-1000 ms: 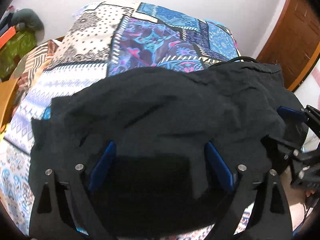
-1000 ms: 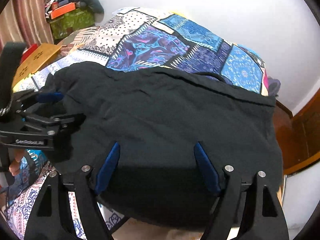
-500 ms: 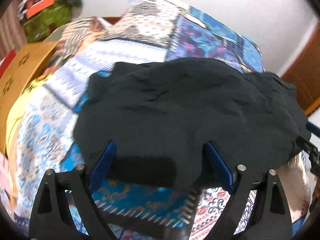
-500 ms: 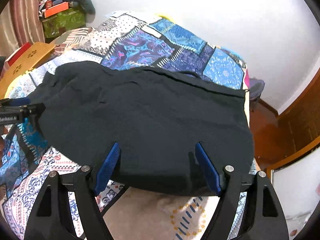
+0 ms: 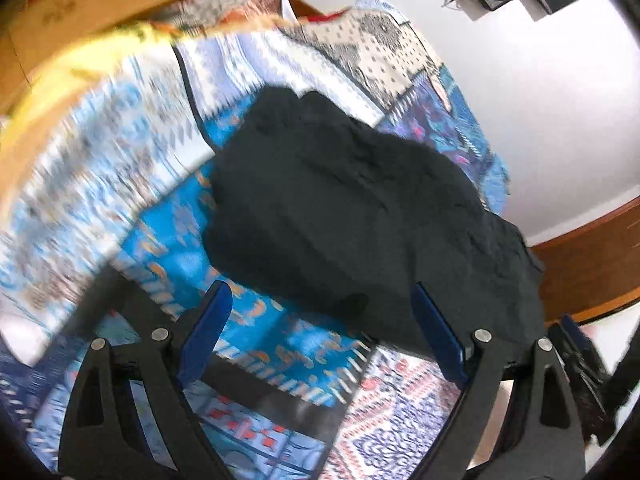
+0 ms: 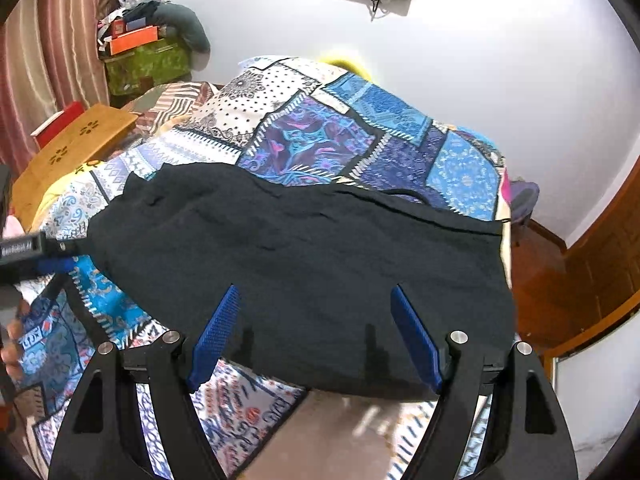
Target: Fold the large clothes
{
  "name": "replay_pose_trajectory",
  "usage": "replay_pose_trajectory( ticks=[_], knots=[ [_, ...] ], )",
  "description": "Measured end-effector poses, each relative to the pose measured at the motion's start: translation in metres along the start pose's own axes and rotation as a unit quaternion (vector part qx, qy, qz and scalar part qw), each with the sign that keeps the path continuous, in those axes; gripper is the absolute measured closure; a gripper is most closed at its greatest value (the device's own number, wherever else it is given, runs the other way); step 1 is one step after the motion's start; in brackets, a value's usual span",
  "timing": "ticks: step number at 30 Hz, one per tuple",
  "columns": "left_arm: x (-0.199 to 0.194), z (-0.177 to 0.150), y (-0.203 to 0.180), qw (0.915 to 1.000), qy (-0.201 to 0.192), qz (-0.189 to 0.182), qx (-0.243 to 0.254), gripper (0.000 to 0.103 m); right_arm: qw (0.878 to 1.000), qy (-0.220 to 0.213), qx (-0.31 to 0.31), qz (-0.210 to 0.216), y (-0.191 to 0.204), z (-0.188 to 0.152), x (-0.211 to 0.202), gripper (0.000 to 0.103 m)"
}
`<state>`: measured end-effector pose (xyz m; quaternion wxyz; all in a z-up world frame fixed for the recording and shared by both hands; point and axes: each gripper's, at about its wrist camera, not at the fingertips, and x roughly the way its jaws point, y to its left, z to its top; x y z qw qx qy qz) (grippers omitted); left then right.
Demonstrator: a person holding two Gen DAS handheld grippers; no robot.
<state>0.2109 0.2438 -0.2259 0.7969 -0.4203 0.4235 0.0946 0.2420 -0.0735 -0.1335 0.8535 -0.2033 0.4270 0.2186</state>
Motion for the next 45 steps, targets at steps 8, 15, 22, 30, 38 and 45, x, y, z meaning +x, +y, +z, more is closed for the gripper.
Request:
replay_pose_trajectory(
  ticks=[8,15,22,30,38,45],
  knots=[
    [0.055,-0.005,0.023,0.9894,0.067,-0.088,-0.094,0.012,0.999,0.035,0.006,0.009,0.010,0.000,0.041,0.028],
    [0.086,0.016,0.032,0.9784,0.053,-0.130,-0.152,0.012,0.999,0.051,0.010,0.003,0.006,-0.010,0.059,0.027],
    [0.096,0.029,0.008,0.9934,-0.010,-0.047,-0.104,0.024,0.998,0.056,0.000,0.003,0.012,-0.015,0.062,0.020],
    [0.044,0.024,-0.052,0.9914,-0.090,0.071,0.064,0.054,0.996,0.077,0.033,0.032,0.010,-0.006,0.048,0.020],
    [-0.046,0.016,-0.098,0.9573,-0.205,0.104,0.175,0.059,0.996,0.069,-0.004,0.059,0.061,0.002,0.041,0.020],
    [-0.098,-0.003,-0.133,0.9200,-0.268,0.112,0.264,0.065,0.972,0.134,0.010,0.194,0.107,-0.002,0.065,0.020]
  ],
)
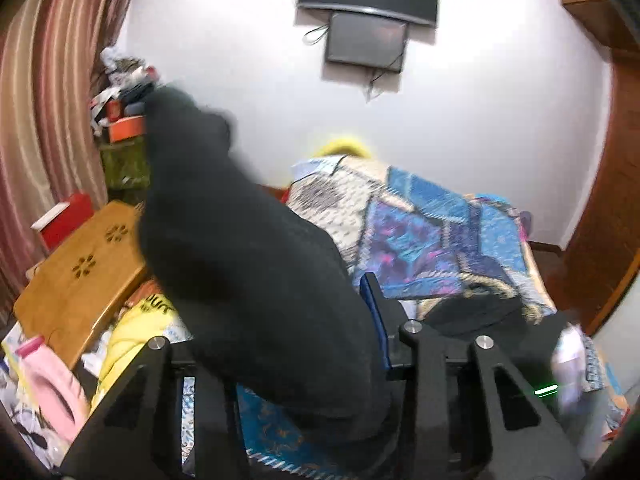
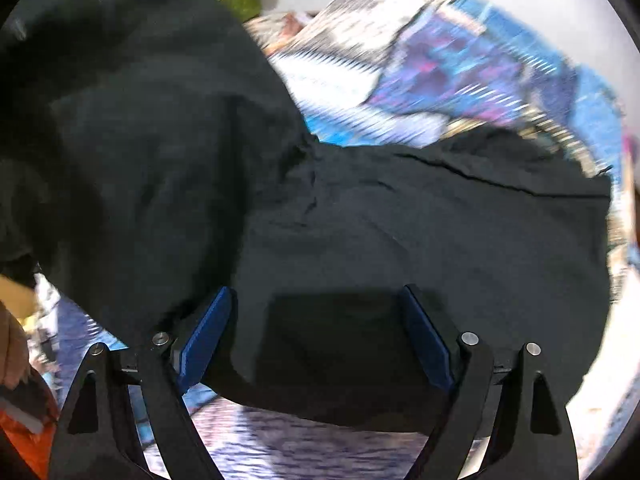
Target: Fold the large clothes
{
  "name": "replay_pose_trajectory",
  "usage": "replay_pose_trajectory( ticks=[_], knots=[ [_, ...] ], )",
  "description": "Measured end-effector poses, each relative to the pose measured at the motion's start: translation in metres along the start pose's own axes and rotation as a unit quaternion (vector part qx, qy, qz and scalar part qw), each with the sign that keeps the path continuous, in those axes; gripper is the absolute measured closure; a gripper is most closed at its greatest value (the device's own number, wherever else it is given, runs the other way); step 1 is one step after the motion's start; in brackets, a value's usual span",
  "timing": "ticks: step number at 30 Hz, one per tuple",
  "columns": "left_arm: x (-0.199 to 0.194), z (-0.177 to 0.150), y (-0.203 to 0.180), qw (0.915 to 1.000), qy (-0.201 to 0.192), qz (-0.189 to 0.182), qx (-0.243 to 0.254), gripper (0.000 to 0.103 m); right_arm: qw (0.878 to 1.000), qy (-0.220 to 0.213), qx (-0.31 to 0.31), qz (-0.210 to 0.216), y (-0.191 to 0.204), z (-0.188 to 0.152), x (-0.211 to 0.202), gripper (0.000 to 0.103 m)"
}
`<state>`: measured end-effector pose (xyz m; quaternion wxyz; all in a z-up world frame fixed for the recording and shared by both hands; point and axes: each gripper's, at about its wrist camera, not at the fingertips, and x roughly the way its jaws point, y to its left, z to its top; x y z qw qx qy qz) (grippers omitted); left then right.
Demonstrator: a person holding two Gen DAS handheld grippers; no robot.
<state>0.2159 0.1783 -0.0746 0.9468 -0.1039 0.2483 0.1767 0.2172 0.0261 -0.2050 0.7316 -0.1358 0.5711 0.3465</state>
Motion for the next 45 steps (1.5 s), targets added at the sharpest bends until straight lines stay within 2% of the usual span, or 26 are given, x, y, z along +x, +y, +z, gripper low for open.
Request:
replay_pose_trajectory(
  ticks=[4,8,11,14,18,22,23,25,29,33,38,43,45],
  knots=[
    [-0.004,0.002,-0.013,0.9993,0.014,-0.032,0.016,0.067,0.999,0.016,-0.027,-0.007,0.009,-0.003,0.001,0.020],
    [0.002,-0.002,-0.033,0.9967,0.035,-0.069,0.022,0.068,1.000,-0.002,0.000,-0.014,-0.019,-0.017,-0.027,0.020],
    [0.002,-0.008,-0.055,0.9934,0.046,-0.101,0.029,0.069,0.997,-0.032,0.033,-0.058,-0.052,-0.033,-0.059,0.020],
    [0.005,-0.016,-0.084,0.9891,0.060,-0.126,0.047,0.069,0.988,-0.069,0.067,-0.121,-0.087,-0.054,-0.097,0.020],
    [0.009,-0.042,-0.125,0.9794,0.092,-0.159,0.084,0.069,0.979,-0.100,0.107,-0.143,-0.125,-0.076,-0.133,0.020],
    [0.026,-0.082,-0.150,0.9624,0.168,-0.188,0.100,0.069,0.972,-0.102,0.162,-0.138,-0.154,-0.092,-0.143,0.020],
    [0.033,-0.095,-0.154,0.9566,0.195,-0.190,0.104,0.068,0.971,-0.101,0.172,-0.134,-0.158,-0.096,-0.144,0.020],
    [0.039,-0.110,-0.158,0.9508,0.217,-0.188,0.116,0.068,0.970,-0.100,0.183,-0.129,-0.163,-0.104,-0.146,0.020],
    [0.026,-0.114,-0.164,0.9478,0.218,-0.176,0.151,0.065,0.970,-0.105,0.180,-0.129,-0.154,-0.112,-0.155,0.020],
    [0.012,-0.104,-0.159,0.9429,0.218,-0.183,0.173,0.060,0.970,-0.125,0.172,-0.118,-0.146,-0.112,-0.170,0.020],
    [-0.019,-0.092,-0.148,0.9422,0.194,-0.200,0.186,0.048,0.972,-0.140,0.162,-0.098,-0.130,-0.102,-0.176,0.020],
    [-0.039,-0.075,-0.123,0.9535,0.153,-0.188,0.179,0.046,0.976,-0.151,0.136,-0.072,-0.105,-0.085,-0.171,0.020],
    [-0.041,-0.069,-0.111,0.9593,0.137,-0.171,0.178,0.046,0.977,-0.157,0.128,-0.062,-0.095,-0.080,-0.167,0.020]
  ],
)
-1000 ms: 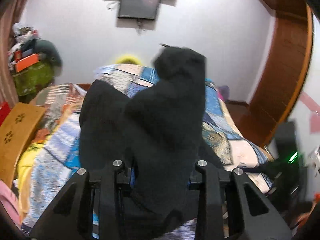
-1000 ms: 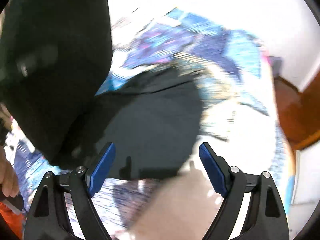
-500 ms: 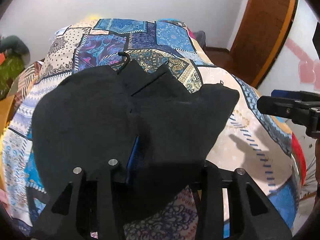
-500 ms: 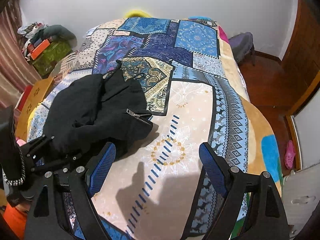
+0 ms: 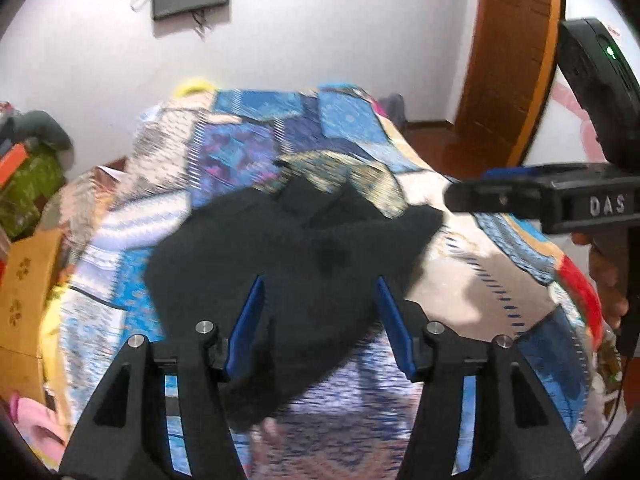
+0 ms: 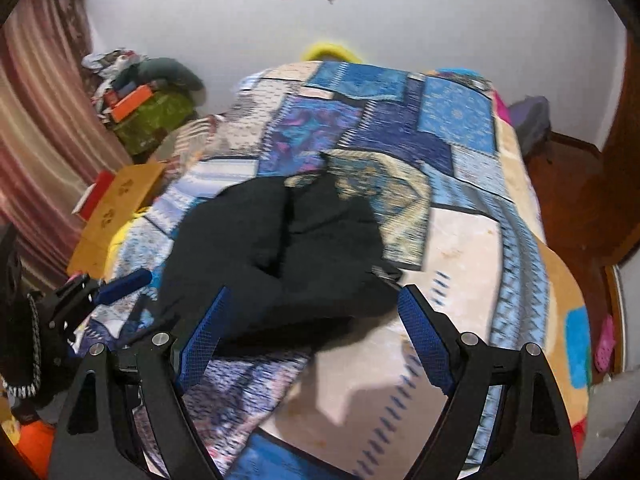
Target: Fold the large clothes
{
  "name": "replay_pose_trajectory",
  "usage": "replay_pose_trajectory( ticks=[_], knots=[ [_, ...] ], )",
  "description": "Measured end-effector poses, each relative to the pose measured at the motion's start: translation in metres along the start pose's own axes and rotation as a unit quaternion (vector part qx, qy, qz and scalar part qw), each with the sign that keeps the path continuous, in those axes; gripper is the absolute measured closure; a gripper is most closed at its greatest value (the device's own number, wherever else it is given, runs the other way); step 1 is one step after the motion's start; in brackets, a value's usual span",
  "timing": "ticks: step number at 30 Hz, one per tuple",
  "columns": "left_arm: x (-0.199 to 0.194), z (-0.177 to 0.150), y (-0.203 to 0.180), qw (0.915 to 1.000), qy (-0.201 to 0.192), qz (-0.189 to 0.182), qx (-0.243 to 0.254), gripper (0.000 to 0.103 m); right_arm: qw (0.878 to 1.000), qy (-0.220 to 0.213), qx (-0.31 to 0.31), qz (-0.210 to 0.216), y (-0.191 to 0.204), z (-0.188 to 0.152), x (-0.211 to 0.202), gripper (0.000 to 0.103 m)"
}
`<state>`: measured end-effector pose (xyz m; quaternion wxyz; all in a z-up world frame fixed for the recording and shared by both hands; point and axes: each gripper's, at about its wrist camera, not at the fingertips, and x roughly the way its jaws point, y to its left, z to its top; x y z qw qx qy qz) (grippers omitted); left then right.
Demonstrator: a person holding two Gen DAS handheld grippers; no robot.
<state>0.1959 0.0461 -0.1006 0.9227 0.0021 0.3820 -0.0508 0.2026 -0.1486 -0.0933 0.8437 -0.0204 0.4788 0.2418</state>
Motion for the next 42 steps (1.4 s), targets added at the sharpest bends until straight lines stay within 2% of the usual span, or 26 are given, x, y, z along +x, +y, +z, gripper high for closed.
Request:
replay_pose_trajectory(
  ticks=[2,8,10,12,15,17,18,24,27,29,31,34,37,39,40,42],
  knots=[
    [0.001,0.001,0.017,0.9995,0.001,0.028,-0.013,0.046,1.000,-0.002,-0.003,0.011,0.008,0.000,0.007,0.020],
    [0.025,-0.008,0.054,0.9960,0.037,0.044,-0.069,0.046,1.000,0.029,-0.005,0.004,0.010,-0.005,0.044,0.020],
    [0.037,-0.016,0.058,0.9939,0.055,0.040,-0.087,0.046,0.999,0.046,-0.001,-0.011,0.003,-0.010,0.055,0.017],
    [0.045,-0.023,0.057,0.9927,0.065,0.050,-0.089,0.046,0.998,0.067,0.014,0.000,-0.009,-0.017,0.064,0.013],
    [0.056,-0.035,0.054,0.9920,0.070,0.043,-0.096,0.043,0.994,0.098,0.042,0.022,-0.026,-0.032,0.075,0.013],
    [0.058,-0.041,0.051,0.9922,0.065,0.053,-0.092,0.034,0.992,0.113,0.045,0.024,-0.032,-0.040,0.082,0.012],
    [0.060,-0.043,0.049,0.9922,0.065,0.058,-0.089,0.033,0.992,0.118,0.047,0.024,-0.033,-0.043,0.084,0.012],
    [0.058,-0.039,0.056,0.9919,0.068,0.054,-0.093,0.032,0.991,0.112,0.052,0.047,-0.033,-0.034,0.070,0.012],
    [0.051,-0.034,0.069,0.9898,0.067,0.057,-0.111,0.032,0.993,0.091,0.063,0.051,-0.038,-0.026,0.058,0.012],
    [0.043,-0.031,0.083,0.9864,0.052,0.082,-0.133,0.032,0.993,0.082,0.067,0.044,-0.043,-0.021,0.054,0.012],
    [0.038,-0.031,0.098,0.9833,0.044,0.081,-0.157,0.032,0.993,0.079,0.073,0.041,-0.049,-0.019,0.053,0.012],
    [0.037,-0.037,0.121,0.9752,0.046,0.059,-0.208,0.031,0.989,0.098,0.104,0.048,-0.067,-0.023,0.061,0.012],
    [0.050,-0.052,0.139,0.9641,0.074,0.021,-0.254,0.031,0.981,0.119,0.134,0.073,-0.080,-0.028,0.071,0.012],
    [0.065,-0.063,0.147,0.9499,0.094,-0.036,-0.296,0.031,0.974,0.130,0.152,0.102,-0.085,-0.031,0.077,0.012],
    [0.070,-0.069,0.154,0.9371,0.094,-0.071,-0.329,0.031,0.972,0.135,0.158,0.113,-0.086,-0.031,0.080,0.012],
    [0.080,-0.077,0.163,0.9140,0.102,-0.117,-0.375,0.030,0.966,0.146,0.167,0.136,-0.088,-0.028,0.090,0.012]
  ],
)
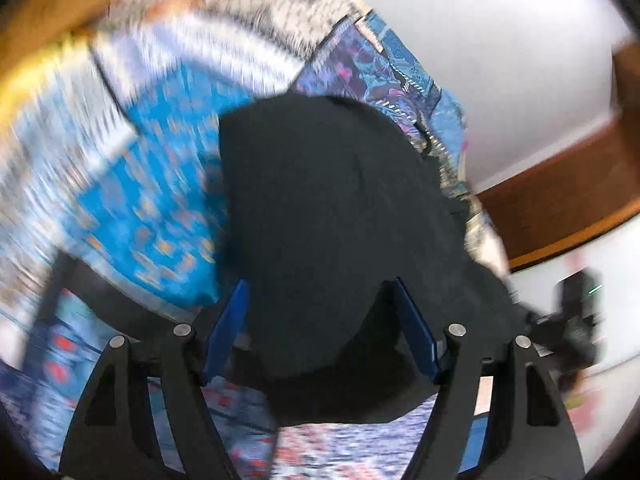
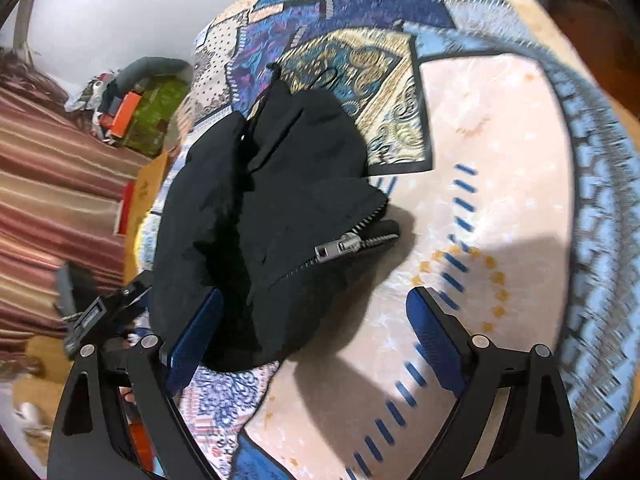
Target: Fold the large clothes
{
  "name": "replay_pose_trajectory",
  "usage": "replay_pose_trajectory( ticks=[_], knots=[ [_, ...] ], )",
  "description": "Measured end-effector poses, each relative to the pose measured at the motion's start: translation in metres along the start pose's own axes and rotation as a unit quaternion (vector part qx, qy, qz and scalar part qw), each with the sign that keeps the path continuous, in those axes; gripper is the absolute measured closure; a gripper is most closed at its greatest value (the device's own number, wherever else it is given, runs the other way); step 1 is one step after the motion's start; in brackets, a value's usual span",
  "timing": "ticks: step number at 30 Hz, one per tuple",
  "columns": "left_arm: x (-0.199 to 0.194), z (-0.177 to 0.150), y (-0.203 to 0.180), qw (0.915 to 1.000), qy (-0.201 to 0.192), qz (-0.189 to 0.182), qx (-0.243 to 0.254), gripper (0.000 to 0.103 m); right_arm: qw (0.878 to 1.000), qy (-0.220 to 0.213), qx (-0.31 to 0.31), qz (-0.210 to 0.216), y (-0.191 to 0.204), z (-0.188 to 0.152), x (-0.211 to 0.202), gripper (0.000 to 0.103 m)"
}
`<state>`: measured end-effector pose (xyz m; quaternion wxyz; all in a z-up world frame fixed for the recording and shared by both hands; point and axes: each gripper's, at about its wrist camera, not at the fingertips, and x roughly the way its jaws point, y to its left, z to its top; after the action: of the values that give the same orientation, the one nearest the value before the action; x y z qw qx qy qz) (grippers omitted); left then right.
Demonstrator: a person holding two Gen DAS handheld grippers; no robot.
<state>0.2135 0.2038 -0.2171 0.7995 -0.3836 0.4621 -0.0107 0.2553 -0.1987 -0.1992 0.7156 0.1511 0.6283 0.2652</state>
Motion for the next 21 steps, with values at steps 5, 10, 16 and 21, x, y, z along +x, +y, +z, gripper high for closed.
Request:
replay_pose_trajectory(
  ticks=[5,10,16,21],
  knots=[
    [0.025,0.003,0.024,0.9964,0.027,-0.036,-0.071,0.011,0.999,0.029,0.013,0.016,0.001,0.015,0.018,0.020],
    [0.049,0.008,0.030,0.9913,0.046,-0.067,-0.104,0.003,0.997,0.065,0.027,0.017,0.000,0.025,0.037,0.038],
    [0.057,0.012,0.026,0.9920,0.045,-0.067,-0.097,0.003,0.995,0.080,0.048,0.023,-0.003,0.028,0.047,0.059],
    [0.042,0.023,0.010,0.9960,0.041,-0.051,-0.061,0.011,0.995,0.078,0.039,0.047,-0.002,0.025,0.042,0.074]
  ],
)
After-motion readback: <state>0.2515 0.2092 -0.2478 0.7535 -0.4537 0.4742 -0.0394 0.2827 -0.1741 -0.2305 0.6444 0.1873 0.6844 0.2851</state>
